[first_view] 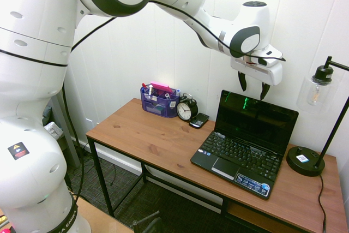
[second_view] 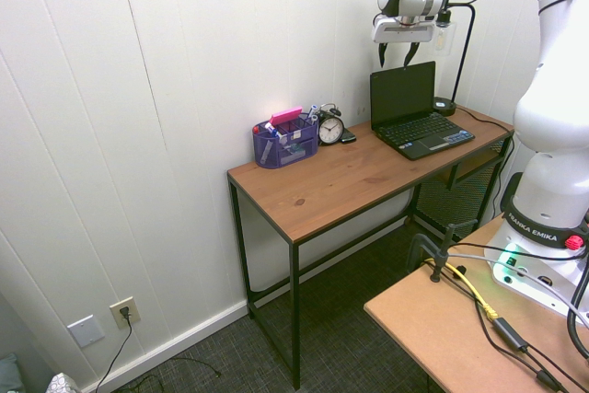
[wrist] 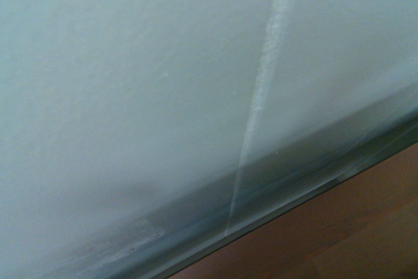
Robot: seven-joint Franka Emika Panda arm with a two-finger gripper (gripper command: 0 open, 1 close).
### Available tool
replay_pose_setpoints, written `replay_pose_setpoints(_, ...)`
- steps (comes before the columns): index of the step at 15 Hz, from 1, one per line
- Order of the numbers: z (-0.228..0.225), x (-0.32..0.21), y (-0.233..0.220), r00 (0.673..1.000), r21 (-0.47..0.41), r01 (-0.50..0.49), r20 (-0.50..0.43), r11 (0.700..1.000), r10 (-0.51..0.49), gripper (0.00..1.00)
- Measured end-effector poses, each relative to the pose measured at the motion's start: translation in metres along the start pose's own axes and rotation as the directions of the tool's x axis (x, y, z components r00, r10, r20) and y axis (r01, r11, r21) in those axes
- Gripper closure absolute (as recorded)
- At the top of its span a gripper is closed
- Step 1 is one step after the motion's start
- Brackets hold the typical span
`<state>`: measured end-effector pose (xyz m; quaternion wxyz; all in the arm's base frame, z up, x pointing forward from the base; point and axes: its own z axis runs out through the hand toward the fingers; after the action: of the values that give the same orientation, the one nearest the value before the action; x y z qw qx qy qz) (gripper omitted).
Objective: Close the laptop lid
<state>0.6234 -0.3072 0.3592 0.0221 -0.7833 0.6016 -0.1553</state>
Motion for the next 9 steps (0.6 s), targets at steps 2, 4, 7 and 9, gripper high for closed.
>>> replay_pose_setpoints(2,0.0036,0.0024,0.0010,1.000,0.000,-0.001,-0.002,1.000,0.001,1.00)
replay_pose_setpoints(4,0.0055,0.0046,0.0033,1.000,-0.002,-0.005,-0.003,1.000,0.005,1.00)
replay_pose_setpoints(7,0.0086,0.0059,0.0056,1.000,-0.008,-0.007,-0.002,1.000,0.006,1.00)
replay_pose_setpoints(9,0.0121,0.0058,0.0068,1.000,-0.011,-0.008,-0.001,1.000,0.008,1.00)
